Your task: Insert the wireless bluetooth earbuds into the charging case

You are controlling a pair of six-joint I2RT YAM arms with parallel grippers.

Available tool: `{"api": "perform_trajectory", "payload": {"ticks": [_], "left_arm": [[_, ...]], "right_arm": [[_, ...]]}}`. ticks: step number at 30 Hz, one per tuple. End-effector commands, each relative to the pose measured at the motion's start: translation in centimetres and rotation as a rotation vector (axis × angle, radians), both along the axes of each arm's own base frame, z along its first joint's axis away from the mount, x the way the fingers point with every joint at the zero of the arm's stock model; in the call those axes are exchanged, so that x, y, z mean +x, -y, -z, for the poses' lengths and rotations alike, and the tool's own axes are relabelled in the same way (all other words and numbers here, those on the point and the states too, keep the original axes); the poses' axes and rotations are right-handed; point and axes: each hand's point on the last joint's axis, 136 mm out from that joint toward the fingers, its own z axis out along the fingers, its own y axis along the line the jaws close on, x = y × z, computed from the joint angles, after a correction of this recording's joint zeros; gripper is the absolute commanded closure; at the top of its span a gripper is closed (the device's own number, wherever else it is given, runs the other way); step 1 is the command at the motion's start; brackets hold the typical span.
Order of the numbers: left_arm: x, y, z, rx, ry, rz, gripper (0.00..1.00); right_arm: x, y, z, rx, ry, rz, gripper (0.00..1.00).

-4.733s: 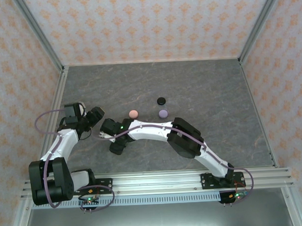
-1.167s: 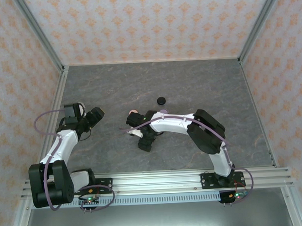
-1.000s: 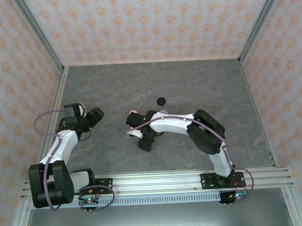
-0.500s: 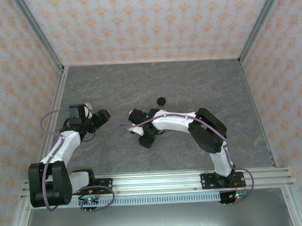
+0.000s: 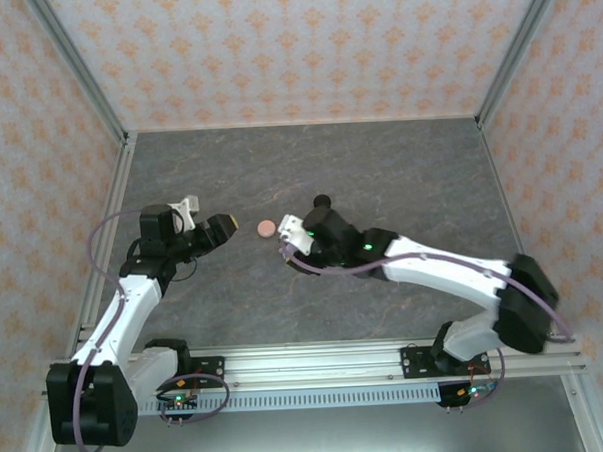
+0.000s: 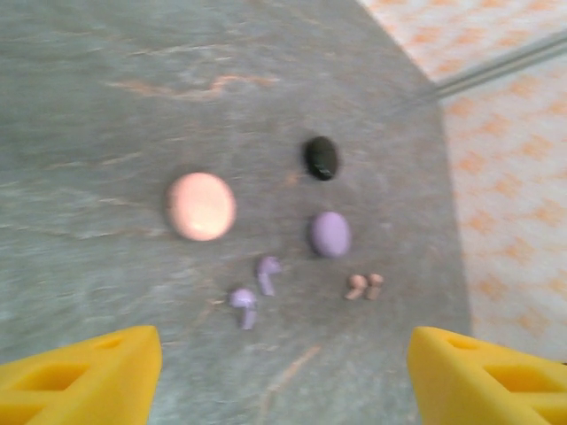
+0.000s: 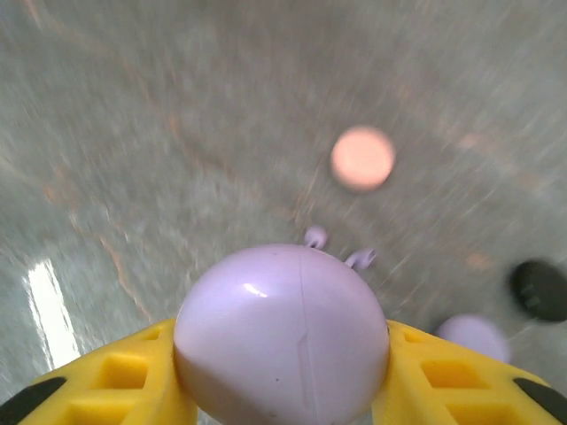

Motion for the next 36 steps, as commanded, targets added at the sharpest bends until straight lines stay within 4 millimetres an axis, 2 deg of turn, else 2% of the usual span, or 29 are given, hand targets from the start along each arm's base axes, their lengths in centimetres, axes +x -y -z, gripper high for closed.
{"api": "perform_trajectory", "payload": {"ticks": [1,4,5,7,12,20,25,36], "left_arm": [[-0.6,2.8,-7.2,-0.09,0.184,0.137,0.27],[-1.9,4.8,-10.4,-0.112,0.269,0.225,0.27],[-2.4,5.6,-11.3,-0.12,0.294,0.26,0.27],[-3.5,7.2,-13.0,-0.133,0.342,0.324,0.27],[-5.3,10.1,-14.9,-0.139,0.395,0.439,0.27],[-5.9,13.2,-13.8,-0.097,0.374,0.553,0.29],[-6.3,15.1,-12.5,-0.064,0.346,0.625,0.33],[-5.9,16.0,-9.9,-0.012,0.276,0.66,0.48]], "right_arm": [[0.5,0.2,-5.4,0.118,0.203,-0.03,0.58],[0.5,0.7,-6.9,0.084,0.283,-0.063,0.58],[0.3,1.2,-8.3,0.093,0.325,-0.07,0.58],[0.3,1.4,-9.3,0.081,0.377,-0.09,0.59],[0.2,1.3,-10.1,0.051,0.443,-0.134,0.58],[0.0,1.3,-10.5,0.065,0.442,-0.142,0.59],[0.0,1.3,-10.5,0.068,0.438,-0.138,0.59],[0.0,1.4,-10.4,0.069,0.433,-0.131,0.59]]}}
